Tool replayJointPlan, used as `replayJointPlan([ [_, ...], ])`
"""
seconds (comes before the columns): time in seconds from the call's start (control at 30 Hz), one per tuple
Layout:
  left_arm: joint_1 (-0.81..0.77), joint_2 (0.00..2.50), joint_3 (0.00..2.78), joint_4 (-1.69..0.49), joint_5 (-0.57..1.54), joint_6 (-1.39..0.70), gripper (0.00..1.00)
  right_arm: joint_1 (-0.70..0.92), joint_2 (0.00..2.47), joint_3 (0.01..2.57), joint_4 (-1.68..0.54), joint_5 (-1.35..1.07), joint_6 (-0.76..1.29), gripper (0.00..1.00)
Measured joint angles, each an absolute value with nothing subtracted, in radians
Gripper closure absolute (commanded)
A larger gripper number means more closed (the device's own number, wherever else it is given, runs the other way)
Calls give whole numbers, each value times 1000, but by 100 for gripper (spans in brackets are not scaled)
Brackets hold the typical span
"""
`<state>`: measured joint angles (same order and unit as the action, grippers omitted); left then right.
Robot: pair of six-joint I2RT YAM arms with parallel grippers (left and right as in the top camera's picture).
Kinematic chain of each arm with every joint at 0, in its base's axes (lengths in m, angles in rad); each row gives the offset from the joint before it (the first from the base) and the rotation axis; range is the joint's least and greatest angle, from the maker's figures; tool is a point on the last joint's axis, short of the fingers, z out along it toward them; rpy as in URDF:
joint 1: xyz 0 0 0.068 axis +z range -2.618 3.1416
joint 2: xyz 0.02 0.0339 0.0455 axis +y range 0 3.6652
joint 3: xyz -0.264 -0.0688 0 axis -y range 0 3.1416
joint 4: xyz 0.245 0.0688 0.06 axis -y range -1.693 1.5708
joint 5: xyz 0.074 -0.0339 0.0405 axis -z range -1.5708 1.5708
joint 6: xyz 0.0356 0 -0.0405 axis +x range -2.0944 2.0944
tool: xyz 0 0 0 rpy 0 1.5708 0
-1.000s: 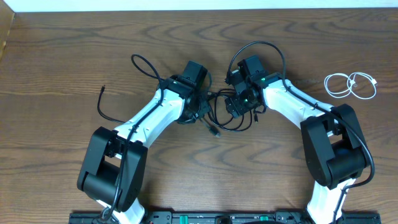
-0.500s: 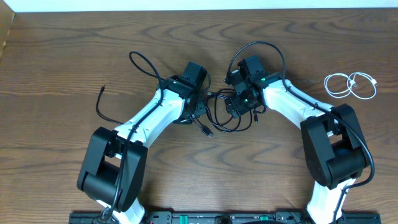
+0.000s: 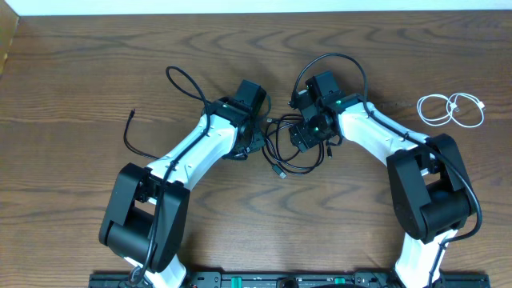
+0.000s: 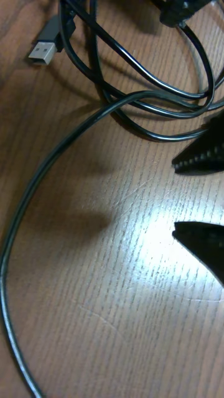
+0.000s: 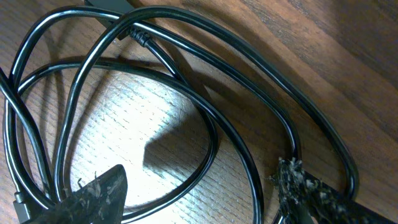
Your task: Untangle cables
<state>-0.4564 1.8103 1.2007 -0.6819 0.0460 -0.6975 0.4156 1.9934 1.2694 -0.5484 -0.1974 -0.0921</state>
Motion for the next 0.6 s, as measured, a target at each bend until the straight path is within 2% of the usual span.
replayJointPlan([
  [0.1, -456, 1810, 1201, -682, 46, -701, 57, 416, 1993, 1269, -548, -197, -92, 27],
  [0.23, -456, 1810, 1201, -675, 46, -698, 52, 416, 1993, 1269, -546, -197, -92, 29],
  [0.4, -456, 1810, 1201, -620, 46, -699, 52, 416, 1993, 1269, -533, -189, -93, 35],
  [0.53, -456, 1810, 1201, -586, 47, -699, 52, 416, 1993, 1268, -531, -185, -93, 49],
  [0.6, -456, 1810, 1201, -573, 47, -699, 52, 416, 1994, 1268, -531, -184, -91, 61],
])
